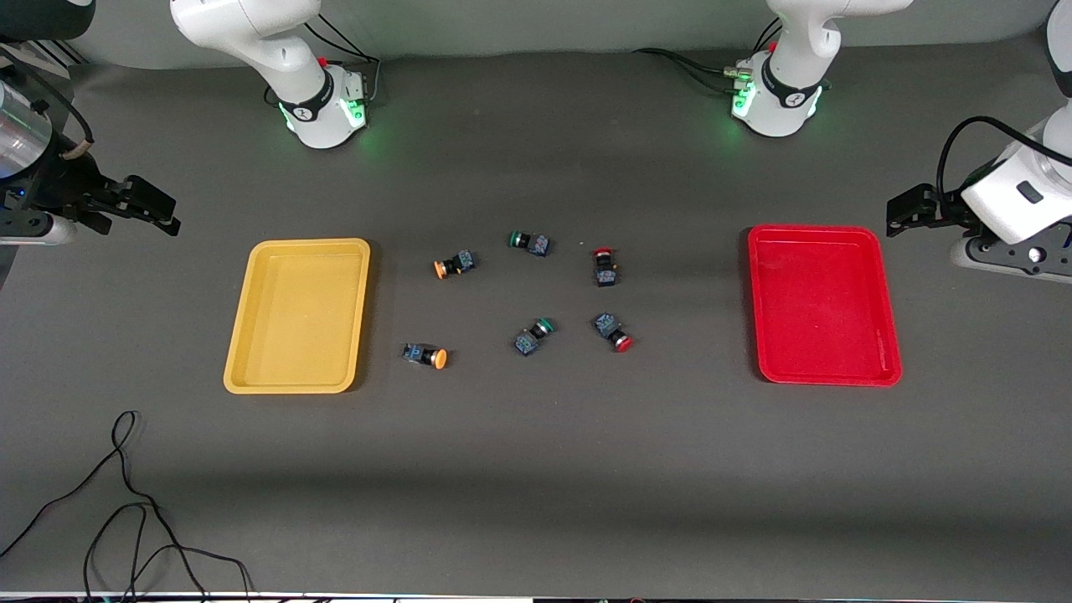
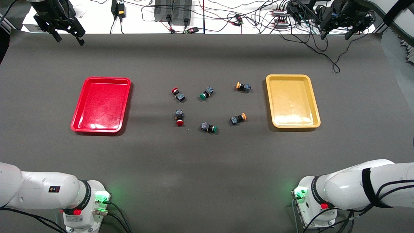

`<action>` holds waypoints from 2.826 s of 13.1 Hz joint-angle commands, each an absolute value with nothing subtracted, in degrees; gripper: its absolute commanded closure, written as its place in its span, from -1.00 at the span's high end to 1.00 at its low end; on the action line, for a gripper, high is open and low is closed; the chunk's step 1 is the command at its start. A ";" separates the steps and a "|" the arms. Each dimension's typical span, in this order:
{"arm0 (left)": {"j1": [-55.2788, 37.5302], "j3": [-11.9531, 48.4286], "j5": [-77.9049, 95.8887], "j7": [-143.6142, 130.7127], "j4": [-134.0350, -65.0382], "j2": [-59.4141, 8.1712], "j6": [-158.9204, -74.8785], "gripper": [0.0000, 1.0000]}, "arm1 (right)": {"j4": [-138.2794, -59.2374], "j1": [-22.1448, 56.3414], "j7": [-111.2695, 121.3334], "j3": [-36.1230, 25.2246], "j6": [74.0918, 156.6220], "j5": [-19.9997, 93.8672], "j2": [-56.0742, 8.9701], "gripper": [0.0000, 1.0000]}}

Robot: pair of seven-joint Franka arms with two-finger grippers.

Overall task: Place red and yellow buttons in trays
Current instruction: 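Reach the right gripper to an orange button while the left gripper reaches a red button, then close the right gripper on the orange button while the left gripper grasps the red button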

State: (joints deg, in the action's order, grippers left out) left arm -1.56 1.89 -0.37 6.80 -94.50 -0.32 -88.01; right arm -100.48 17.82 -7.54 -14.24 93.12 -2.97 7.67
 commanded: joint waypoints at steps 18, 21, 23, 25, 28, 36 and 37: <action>-12.72 4.48 4.21 -14.28 -107.73 2.28 -98.23 1.00 | -115.10 43.05 -64.99 -13.10 116.67 9.84 -8.17 1.00; -22.81 6.15 4.39 -28.95 -111.95 1.50 -106.40 1.00 | -124.08 46.83 -74.59 -13.01 128.82 9.84 -10.80 1.00; -30.20 6.15 4.31 -38.90 -114.43 -0.87 -112.48 1.00 | -127.16 48.94 -78.03 -13.01 134.70 9.84 -13.43 1.00; -33.74 6.15 4.31 -40.95 -114.43 -2.80 -113.29 1.00 | -129.02 50.88 -80.15 -13.01 140.16 9.84 -16.60 1.00; -37.43 6.15 3.96 -45.25 -118.02 -4.39 -120.20 1.00 | -129.73 51.06 -81.38 -12.13 146.14 10.63 -21.52 1.00; -40.25 6.06 0.44 -51.68 -123.31 -21.34 -143.59 1.00 | -129.64 50.71 -80.07 -10.63 147.75 11.43 -22.50 -0.69; -40.25 6.06 0.44 -51.68 -123.31 -22.92 -145.18 1.00 | -129.46 50.45 -78.85 -10.72 146.96 11.43 -21.89 -0.75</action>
